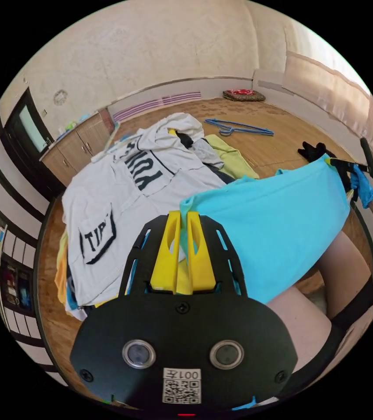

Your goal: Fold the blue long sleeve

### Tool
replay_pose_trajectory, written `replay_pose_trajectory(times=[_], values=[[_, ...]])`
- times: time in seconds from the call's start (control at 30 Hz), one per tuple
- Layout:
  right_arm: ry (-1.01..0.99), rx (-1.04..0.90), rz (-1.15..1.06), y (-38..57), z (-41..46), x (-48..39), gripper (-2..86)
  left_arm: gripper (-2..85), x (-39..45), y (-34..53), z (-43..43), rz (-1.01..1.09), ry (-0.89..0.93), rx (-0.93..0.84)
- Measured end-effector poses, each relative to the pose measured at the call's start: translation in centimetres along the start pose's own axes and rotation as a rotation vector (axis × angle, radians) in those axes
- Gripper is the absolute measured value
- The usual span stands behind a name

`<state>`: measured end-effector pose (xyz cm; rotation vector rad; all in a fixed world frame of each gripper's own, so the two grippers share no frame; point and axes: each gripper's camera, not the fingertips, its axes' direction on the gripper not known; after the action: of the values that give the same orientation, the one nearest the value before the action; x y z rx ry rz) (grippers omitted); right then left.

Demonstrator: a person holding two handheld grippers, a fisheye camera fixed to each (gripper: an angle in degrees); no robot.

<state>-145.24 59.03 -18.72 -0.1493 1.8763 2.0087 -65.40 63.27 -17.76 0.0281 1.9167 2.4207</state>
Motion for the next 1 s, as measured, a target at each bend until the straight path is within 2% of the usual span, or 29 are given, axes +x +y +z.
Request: replay_pose_trajectory(times=[0.1,0.37,0.53,0.63,0.7,0.87,1.0], values=[[0.074,0.027,-0.077,-1.4,-0.2,-1.6,1.4,-1.0,-0.1,-1.0,-1.2,-0.008,-0.025,0.038],[0.244,-0.213,-0.176,-2.7,9.3,-3.9,1.5,-0.8,0.5,-2.8,6.0,-0.036,-0.018,-0.193],[0.234,-0.229,-0.17,-2.0,9.0,-3.5,1.3,-0.1,0.2,-1.9,5.4,-0.081,0.013,-0.172],[0.278,-0.202,-0.225,-1.5,6.5,-3.4,1.0,-0.5,-0.4,-1.2,3.7,-0.094,-0.028,-0.174],[0.228,-0.207,-0.264,-0.9,4.9,-3.3,1.1,-0.6,-0.7,-0.5,2.6,-0.111,-0.067,-0.177],[-0.07,-0.264,-0.311,2.5,0.3,-3.4,2.5,0.2,0.4,2.7,-1.4,-0.121,0.035,-0.119],[-0.126,-0.289,-0.304,5.6,-1.2,-3.4,6.0,3.3,2.0,5.2,-3.0,-0.08,0.134,-0.118]])
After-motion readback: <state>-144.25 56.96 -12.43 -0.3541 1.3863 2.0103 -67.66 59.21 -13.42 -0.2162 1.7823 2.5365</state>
